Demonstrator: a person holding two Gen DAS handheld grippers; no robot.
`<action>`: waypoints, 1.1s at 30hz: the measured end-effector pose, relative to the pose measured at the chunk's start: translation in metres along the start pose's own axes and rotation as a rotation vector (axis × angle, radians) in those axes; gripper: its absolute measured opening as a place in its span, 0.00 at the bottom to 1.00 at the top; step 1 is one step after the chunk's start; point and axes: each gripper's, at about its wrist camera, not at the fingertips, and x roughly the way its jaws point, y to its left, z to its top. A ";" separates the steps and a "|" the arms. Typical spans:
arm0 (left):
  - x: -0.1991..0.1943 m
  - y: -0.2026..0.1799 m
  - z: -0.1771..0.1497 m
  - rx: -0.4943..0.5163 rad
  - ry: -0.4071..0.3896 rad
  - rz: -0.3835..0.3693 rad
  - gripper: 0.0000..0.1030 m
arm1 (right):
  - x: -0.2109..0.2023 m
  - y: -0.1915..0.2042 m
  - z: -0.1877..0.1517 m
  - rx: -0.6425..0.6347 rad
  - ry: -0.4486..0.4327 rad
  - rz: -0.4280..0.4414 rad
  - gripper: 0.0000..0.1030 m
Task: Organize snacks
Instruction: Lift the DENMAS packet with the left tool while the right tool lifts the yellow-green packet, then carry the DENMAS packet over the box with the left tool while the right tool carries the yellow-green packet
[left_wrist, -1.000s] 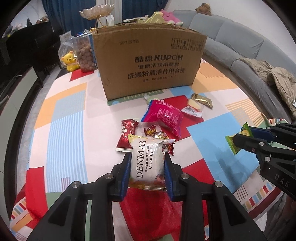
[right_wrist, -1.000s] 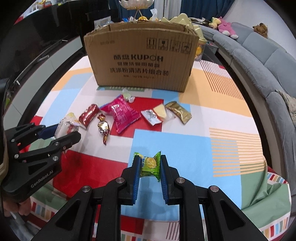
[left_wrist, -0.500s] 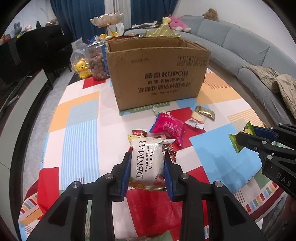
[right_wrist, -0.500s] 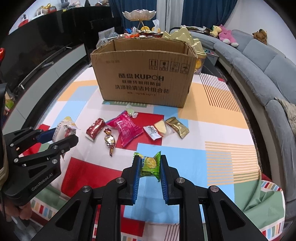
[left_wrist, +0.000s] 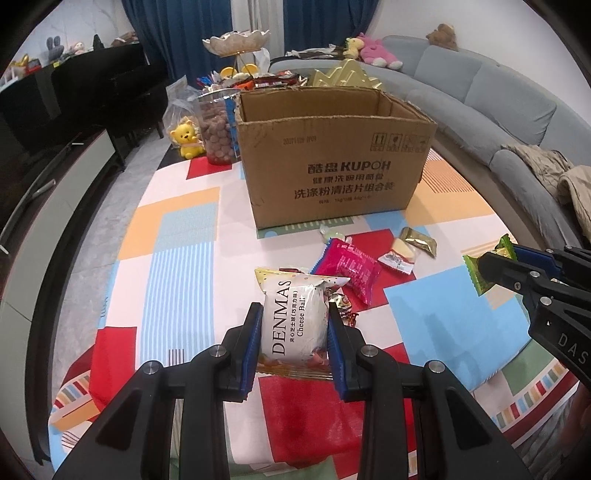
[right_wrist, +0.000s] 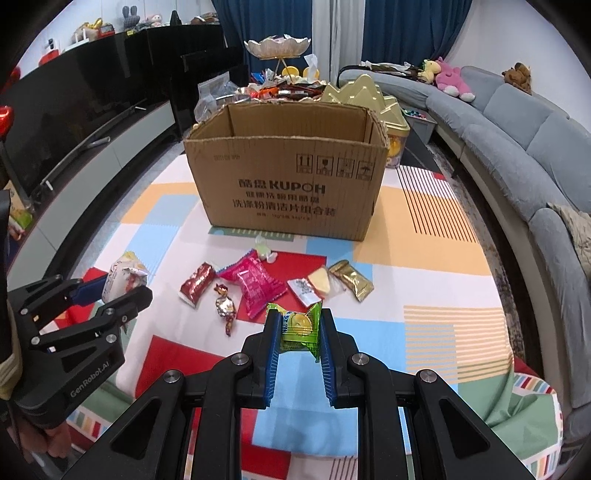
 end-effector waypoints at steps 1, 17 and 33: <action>-0.001 0.000 0.001 -0.003 -0.002 0.001 0.32 | -0.001 0.000 0.002 0.001 -0.003 0.002 0.21; -0.019 0.000 0.047 -0.051 -0.053 0.027 0.31 | -0.013 -0.012 0.044 0.003 -0.070 0.014 0.21; -0.030 0.004 0.103 -0.065 -0.136 0.046 0.31 | -0.021 -0.017 0.087 -0.012 -0.140 0.018 0.21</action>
